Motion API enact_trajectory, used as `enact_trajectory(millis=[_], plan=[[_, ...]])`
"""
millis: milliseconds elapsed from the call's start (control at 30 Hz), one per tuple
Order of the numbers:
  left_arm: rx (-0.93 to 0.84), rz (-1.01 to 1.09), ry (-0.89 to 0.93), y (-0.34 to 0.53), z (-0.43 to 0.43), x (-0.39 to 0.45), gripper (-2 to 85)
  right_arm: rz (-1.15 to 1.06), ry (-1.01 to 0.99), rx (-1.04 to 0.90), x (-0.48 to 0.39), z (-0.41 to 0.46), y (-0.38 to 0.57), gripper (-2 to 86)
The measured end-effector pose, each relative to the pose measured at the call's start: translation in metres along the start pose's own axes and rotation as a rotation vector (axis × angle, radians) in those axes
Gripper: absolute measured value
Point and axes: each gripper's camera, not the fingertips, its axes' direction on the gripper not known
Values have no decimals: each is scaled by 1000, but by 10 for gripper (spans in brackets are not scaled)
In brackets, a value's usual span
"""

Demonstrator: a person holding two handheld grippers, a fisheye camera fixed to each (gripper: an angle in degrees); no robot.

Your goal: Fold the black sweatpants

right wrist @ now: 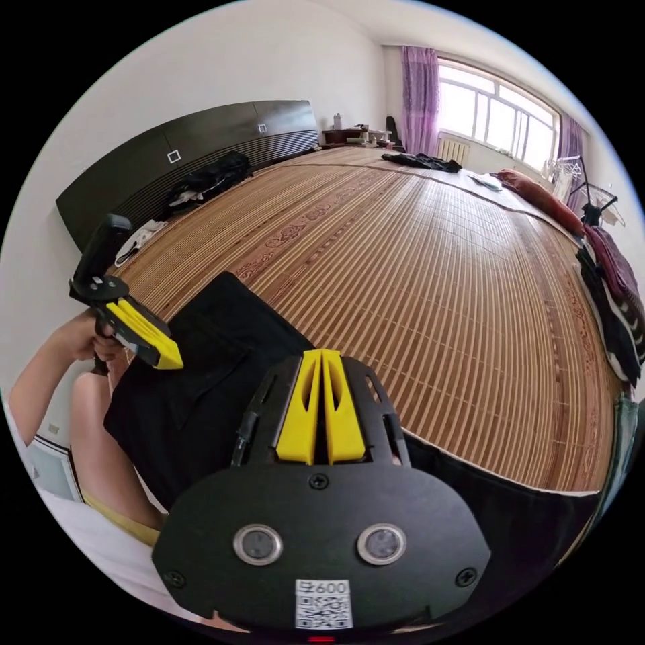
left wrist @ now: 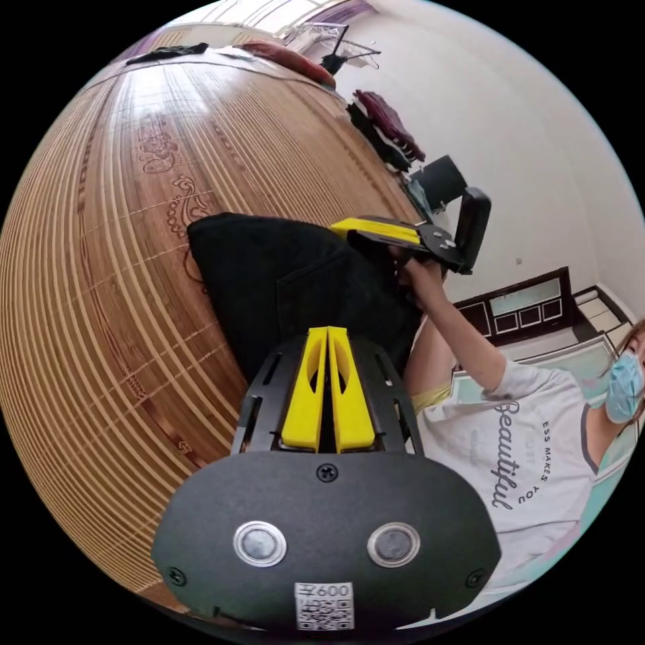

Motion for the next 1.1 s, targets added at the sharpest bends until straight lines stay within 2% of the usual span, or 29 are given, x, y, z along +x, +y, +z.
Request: enact_trajectory(millis=[100,233,300,367,500,567,600,667,733,800,867,967,1100], plan=[[86,-2,1,11,-22,3,4,53,-183,-51,47,-5,-15,-7],[208,36,-65,16,-49,18,7,159,-468,107,120,-41,-42,5],[210,39,-115,9,-54,18,10,150,-624,72,136,-38,-69,40],[200,49,-146,2,-52,13,12,104,-764,-90,137,-11,-110,121],[180,70,-147,-5,-30,-8,10,-3,-810,-219,118,28,-153,141],[116,91,-184,-3,-8,-15,5,-7,-911,-302,110,64,-184,135],[139,117,-180,4,-3,-15,3,-11,-942,-338,106,75,-192,133],[156,148,-201,17,6,-10,1,-70,-997,-507,88,116,-219,123],[136,164,-228,21,16,-3,0,-162,-999,-587,73,132,-231,118],[105,240,-311,27,33,14,0,-213,-1073,-440,81,120,-229,104],[120,252,-334,38,45,19,0,-130,-1130,-316,117,125,-204,69],[103,255,-363,52,67,25,0,-69,-1050,-433,148,156,-174,98],[49,351,-445,73,101,44,0,-73,-1154,-480,170,176,-143,133]])
